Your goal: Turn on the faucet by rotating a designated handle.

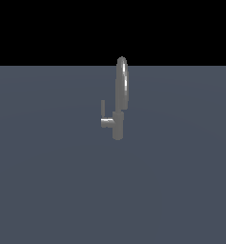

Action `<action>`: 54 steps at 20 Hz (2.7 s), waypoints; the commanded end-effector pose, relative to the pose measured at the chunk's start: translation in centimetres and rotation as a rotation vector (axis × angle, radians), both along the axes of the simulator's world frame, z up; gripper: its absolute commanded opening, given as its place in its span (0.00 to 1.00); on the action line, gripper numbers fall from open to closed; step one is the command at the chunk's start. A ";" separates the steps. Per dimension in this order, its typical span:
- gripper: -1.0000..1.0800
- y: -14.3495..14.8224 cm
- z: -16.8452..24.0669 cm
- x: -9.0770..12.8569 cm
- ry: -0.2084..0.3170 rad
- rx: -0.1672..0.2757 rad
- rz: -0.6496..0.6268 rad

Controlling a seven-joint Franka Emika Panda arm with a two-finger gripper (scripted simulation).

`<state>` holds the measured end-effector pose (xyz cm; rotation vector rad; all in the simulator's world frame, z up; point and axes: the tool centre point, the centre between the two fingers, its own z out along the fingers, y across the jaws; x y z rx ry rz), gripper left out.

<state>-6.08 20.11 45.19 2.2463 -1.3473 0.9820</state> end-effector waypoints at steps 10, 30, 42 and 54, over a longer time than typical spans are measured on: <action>0.00 -7.2 -16.0 8.4 0.011 -0.017 -0.268; 0.00 -16.6 -29.4 10.6 0.040 -0.005 -0.497; 0.00 -16.7 -28.6 7.6 0.040 -0.005 -0.497; 0.00 -16.6 -29.0 5.0 0.037 -0.005 -0.491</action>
